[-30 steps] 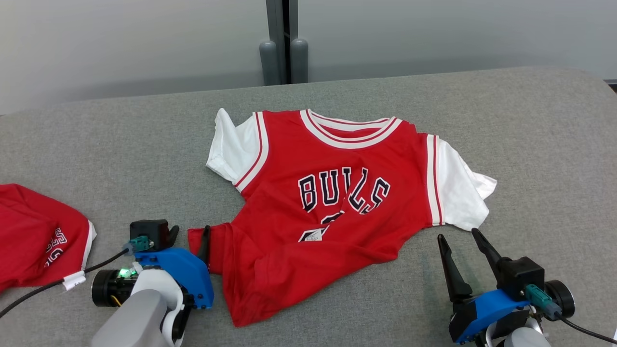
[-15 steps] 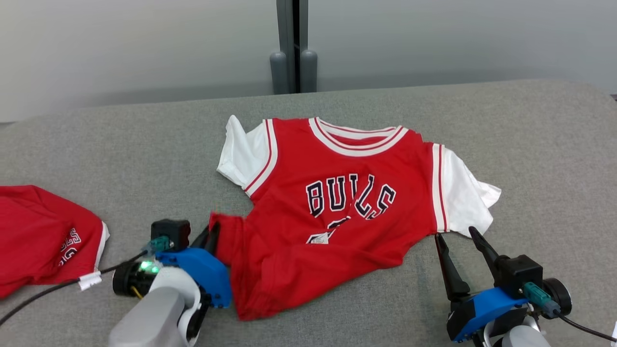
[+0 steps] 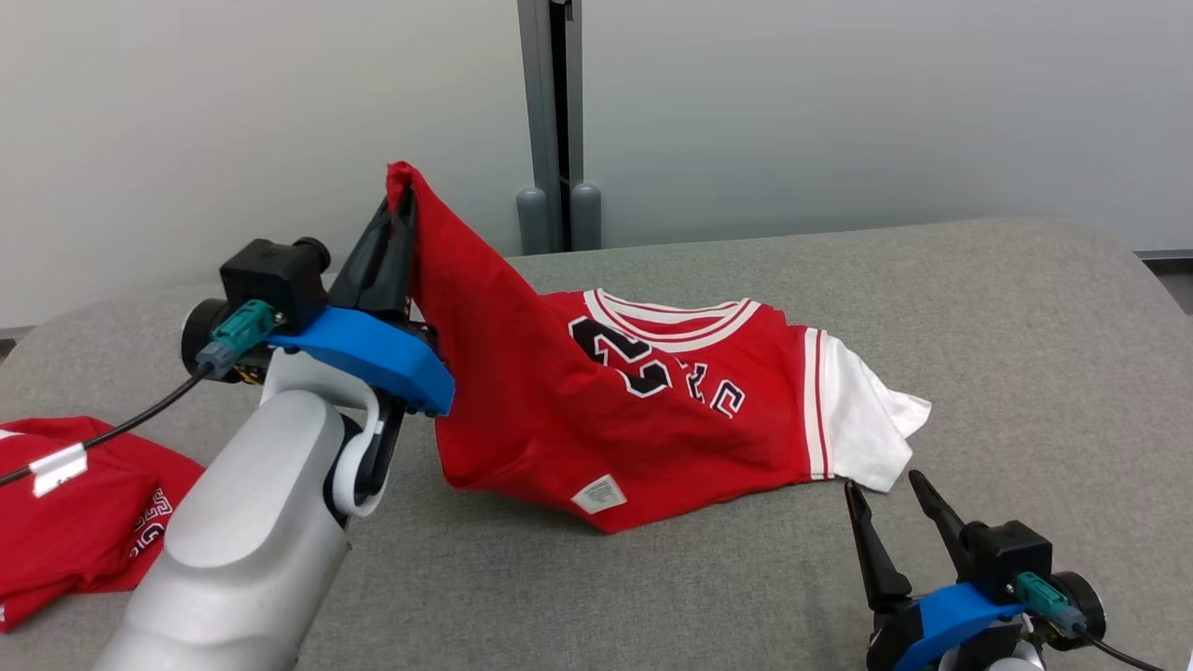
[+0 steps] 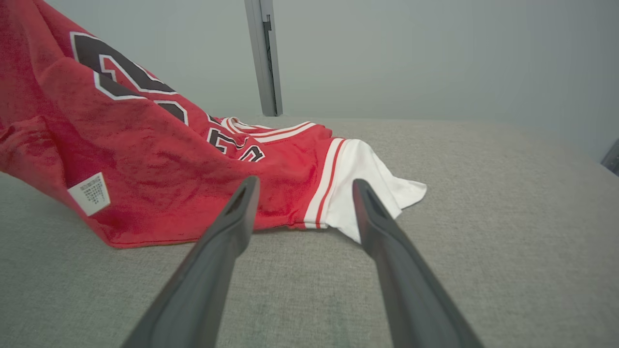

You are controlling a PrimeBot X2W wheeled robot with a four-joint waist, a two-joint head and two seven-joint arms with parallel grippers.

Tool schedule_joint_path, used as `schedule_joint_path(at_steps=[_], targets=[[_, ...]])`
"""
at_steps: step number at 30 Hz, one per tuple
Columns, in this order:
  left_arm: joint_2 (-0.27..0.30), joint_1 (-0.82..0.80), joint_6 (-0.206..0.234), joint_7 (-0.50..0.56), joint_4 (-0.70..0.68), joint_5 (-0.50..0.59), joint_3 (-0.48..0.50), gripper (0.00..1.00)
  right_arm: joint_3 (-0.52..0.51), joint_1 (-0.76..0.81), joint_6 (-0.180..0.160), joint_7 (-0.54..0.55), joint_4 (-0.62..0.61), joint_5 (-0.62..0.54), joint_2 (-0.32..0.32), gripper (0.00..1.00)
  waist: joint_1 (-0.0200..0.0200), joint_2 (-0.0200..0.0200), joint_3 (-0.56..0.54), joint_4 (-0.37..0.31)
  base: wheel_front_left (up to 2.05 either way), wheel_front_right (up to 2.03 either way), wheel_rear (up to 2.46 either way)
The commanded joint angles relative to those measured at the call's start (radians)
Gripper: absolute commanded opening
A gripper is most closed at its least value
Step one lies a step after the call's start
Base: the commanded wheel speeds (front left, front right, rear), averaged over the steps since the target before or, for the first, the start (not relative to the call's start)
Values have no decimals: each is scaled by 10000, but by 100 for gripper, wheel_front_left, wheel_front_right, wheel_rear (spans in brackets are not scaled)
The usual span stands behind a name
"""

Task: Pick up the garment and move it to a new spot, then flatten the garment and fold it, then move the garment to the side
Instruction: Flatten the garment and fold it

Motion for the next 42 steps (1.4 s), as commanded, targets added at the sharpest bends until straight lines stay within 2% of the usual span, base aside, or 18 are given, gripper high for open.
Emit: schedule_joint_path(at_steps=[1, 7, 18, 21, 22, 23, 31, 38, 42], targets=[[154, 148, 94, -45, -168, -10, 139, 0, -44, 149, 2, -45, -40, 55, -27, 100, 1, 0, -14, -75, 0, 0, 0], [952, 316, 26, 500, 227, -257, 368, 0, 78, -125, 2, -45, -250, 75, -30, 100, 1, 0, 607, -377, 0, 0, 0], [1948, -936, -293, -36, 1638, 186, 1434, 0, 519, -763, 2, -45, -754, 83, -21, 100, 1, 0, 2013, -1077, 0, 0, 0], [2009, -1090, -434, -39, 1821, 459, 1789, 0, 671, -873, 2, -45, -917, 159, -24, 100, 1, 0, 2293, -1265, 0, 0, 0], [1994, -1120, -471, -43, 1922, 527, 1903, 30, 748, -905, 2, -45, -953, 186, -26, 100, 1, 0, 2356, -1330, 0, 0, 0], [1971, -1159, -509, -45, 1985, 588, 2003, 100, 787, -927, 2, -45, -998, 194, -27, 100, 1, 0, 2393, -1366, 0, 0, 0], [1329, -164, -32, -46, 1769, 1231, 3208, 100, 761, -955, 2, -45, -1233, 269, -26, 100, 1, 0, 2152, -1186, 0, 0, 0], [361, 1810, 66, -48, 554, 2053, 4485, 100, 338, -626, 2, -45, -1251, 190, -24, 100, 1, 0, 1373, -611, 0, 0, 0], [-146, 2836, -89, -48, -102, 2774, 4868, 100, 7, -447, 2, -45, -1221, 143, -26, 100, 1, 0, 950, -248, 0, 0, 0]])
